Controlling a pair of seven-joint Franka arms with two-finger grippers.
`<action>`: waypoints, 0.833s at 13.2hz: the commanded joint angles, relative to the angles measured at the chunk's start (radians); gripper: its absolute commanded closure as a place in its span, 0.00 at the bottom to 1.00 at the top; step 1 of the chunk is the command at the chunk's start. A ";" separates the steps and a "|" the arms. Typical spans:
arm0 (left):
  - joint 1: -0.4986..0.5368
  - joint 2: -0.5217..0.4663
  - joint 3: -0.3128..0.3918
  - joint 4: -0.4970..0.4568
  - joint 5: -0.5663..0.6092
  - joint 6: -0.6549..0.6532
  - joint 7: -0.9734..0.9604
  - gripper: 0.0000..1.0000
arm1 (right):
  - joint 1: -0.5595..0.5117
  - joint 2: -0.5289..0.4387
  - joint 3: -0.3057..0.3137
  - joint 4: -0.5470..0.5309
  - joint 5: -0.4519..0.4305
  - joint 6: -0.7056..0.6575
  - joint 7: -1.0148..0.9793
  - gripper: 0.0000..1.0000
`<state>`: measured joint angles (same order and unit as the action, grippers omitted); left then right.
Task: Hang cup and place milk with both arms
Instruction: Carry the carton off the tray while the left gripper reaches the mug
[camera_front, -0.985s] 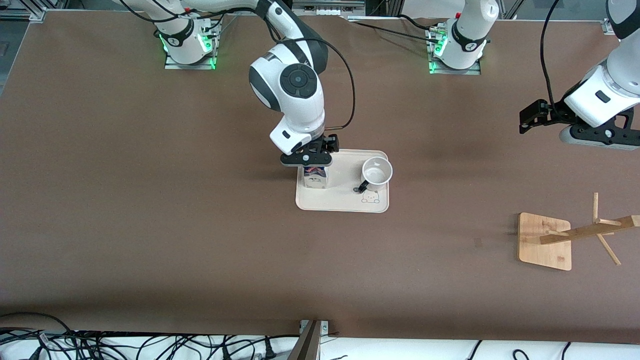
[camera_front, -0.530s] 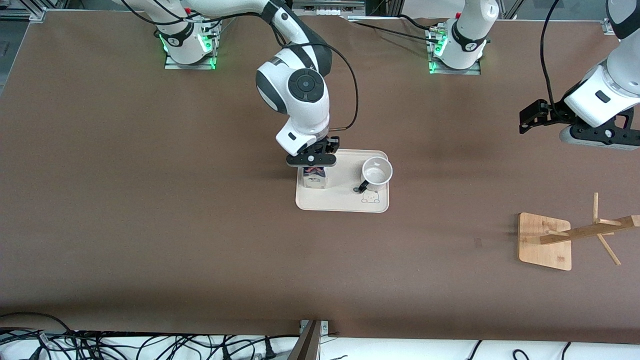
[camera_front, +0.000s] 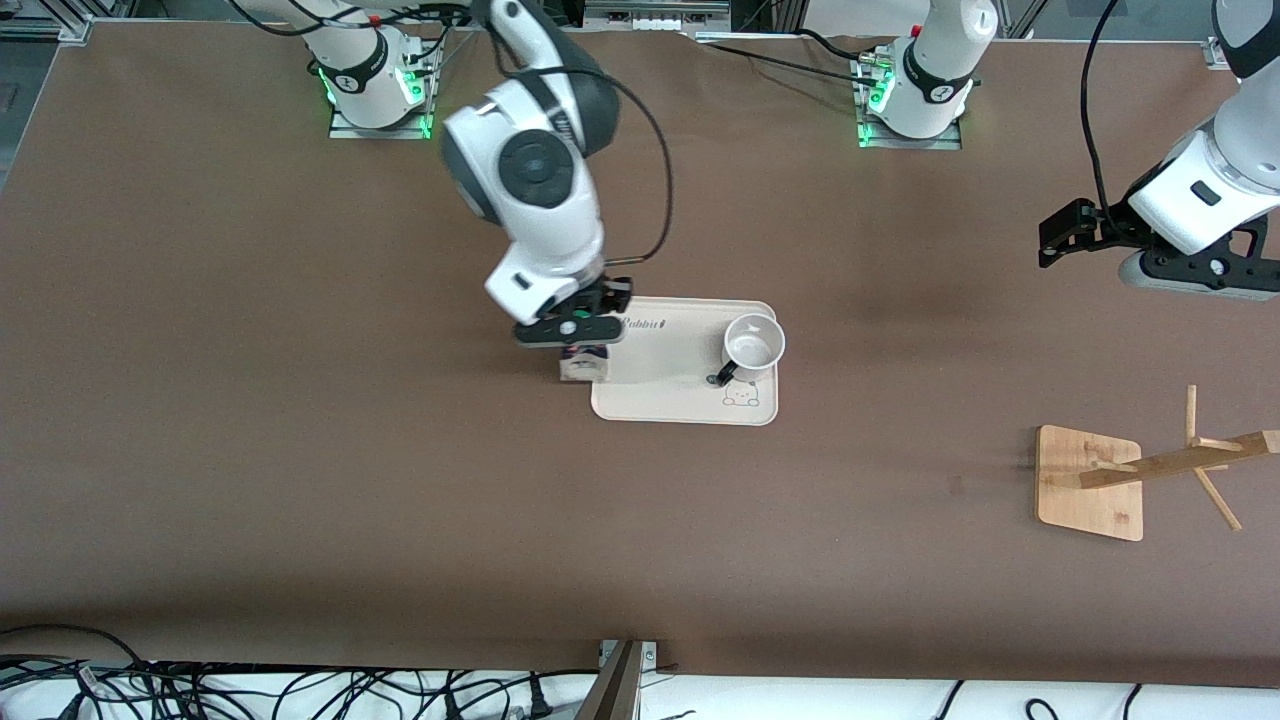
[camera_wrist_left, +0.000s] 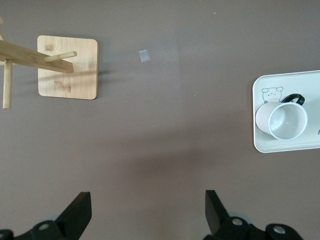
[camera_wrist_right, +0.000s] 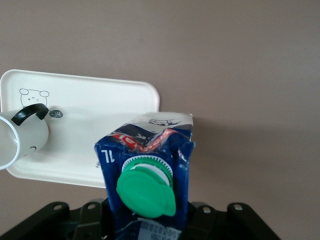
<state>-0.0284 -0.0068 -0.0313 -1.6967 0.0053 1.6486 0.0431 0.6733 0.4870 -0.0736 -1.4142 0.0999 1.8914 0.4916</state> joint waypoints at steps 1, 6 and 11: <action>0.002 0.010 -0.004 0.028 -0.004 -0.023 -0.002 0.00 | -0.144 -0.064 -0.047 -0.026 0.082 -0.086 -0.297 0.69; -0.004 0.033 -0.057 0.028 -0.033 -0.026 0.006 0.00 | -0.314 -0.065 -0.176 -0.158 0.150 -0.077 -0.680 0.68; -0.022 0.155 -0.284 0.029 -0.024 -0.063 0.026 0.00 | -0.319 -0.064 -0.224 -0.305 0.149 0.095 -0.689 0.65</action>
<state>-0.0484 0.0810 -0.2590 -1.6975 -0.0197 1.5998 0.0493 0.3411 0.4438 -0.2870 -1.6345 0.2324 1.9006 -0.1835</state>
